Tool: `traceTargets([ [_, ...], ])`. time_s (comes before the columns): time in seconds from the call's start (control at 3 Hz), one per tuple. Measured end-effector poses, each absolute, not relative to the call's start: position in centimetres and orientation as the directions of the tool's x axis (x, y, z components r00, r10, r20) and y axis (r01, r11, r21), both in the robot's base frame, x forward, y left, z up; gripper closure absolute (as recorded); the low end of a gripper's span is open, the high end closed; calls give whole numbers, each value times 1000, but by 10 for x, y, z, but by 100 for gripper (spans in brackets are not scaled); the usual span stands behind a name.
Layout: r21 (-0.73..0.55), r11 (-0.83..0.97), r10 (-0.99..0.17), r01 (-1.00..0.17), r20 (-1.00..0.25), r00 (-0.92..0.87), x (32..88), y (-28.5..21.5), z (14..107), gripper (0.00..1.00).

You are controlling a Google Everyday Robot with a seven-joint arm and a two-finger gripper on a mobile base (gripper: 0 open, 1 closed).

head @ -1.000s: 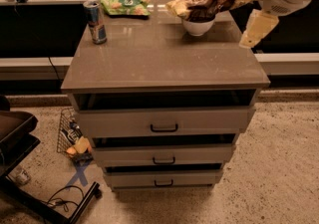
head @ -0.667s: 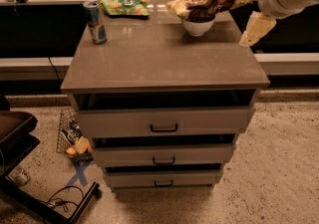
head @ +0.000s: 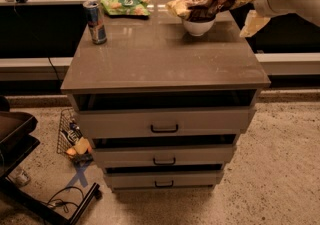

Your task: Pick brown chip bag from white bowl and place on counter

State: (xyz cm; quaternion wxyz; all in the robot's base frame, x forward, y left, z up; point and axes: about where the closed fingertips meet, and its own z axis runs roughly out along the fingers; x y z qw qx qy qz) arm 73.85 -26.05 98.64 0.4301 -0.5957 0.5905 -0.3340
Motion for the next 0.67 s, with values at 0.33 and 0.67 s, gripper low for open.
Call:
traceTargets([
  [0.33,-907,67,-991,-416,-110,80,739,-260,986,0],
  [0.67,-908,53,-987,-415,-111,115,760,-255,986,0],
])
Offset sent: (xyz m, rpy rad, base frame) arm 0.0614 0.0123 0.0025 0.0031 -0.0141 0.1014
